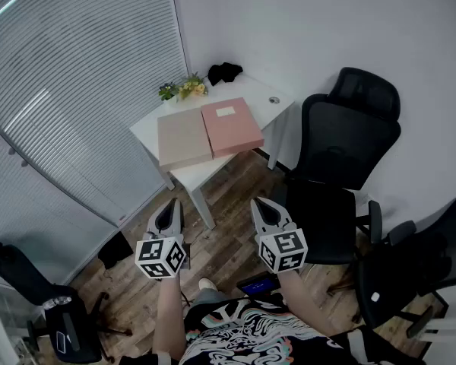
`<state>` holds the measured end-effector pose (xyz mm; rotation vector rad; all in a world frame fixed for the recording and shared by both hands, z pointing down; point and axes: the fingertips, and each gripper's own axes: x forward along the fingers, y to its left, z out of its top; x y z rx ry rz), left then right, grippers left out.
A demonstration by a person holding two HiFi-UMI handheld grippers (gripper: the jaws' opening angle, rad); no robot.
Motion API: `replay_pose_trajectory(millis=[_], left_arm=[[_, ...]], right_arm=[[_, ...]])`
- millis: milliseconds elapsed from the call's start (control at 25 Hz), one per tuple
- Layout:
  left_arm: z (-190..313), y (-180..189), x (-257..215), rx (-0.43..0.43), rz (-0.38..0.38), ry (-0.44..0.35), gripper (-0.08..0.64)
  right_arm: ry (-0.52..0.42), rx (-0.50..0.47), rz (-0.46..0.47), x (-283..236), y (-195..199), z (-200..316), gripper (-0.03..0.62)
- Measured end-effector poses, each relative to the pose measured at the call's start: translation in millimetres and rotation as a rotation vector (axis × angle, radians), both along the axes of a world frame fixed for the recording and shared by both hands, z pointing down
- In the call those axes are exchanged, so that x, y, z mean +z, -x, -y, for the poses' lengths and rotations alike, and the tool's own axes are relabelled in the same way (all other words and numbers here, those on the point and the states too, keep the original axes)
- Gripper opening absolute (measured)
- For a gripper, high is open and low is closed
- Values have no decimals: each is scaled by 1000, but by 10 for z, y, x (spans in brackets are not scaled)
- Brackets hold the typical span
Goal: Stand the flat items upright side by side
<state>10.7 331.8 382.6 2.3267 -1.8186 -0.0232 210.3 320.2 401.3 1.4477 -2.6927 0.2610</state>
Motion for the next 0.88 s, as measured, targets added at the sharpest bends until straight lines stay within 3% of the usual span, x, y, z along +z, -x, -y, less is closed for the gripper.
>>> replay_pose_trajectory(millis=[400, 560, 600, 640, 720, 880], left_arm=[[-40, -112, 59, 0, -21, 4, 2], [-57, -120, -5, -24, -43, -44, 7], [-66, -121, -11, -26, -52, -49, 35], [-70, -127, -5, -24, -60, -46, 94], [-59, -141, 31, -19, -72, -33, 155], [26, -167, 126, -16, -76, -15, 164]], right_arm=[[14, 32, -4, 62, -222, -53, 3], [40, 46, 57, 81, -359, -44, 3], [47, 45, 75, 84, -393, -46, 5], [53, 45, 89, 87, -424, -49, 15], [68, 46, 111, 103, -470, -38, 110], [94, 60, 134, 172, -524, 51, 163]])
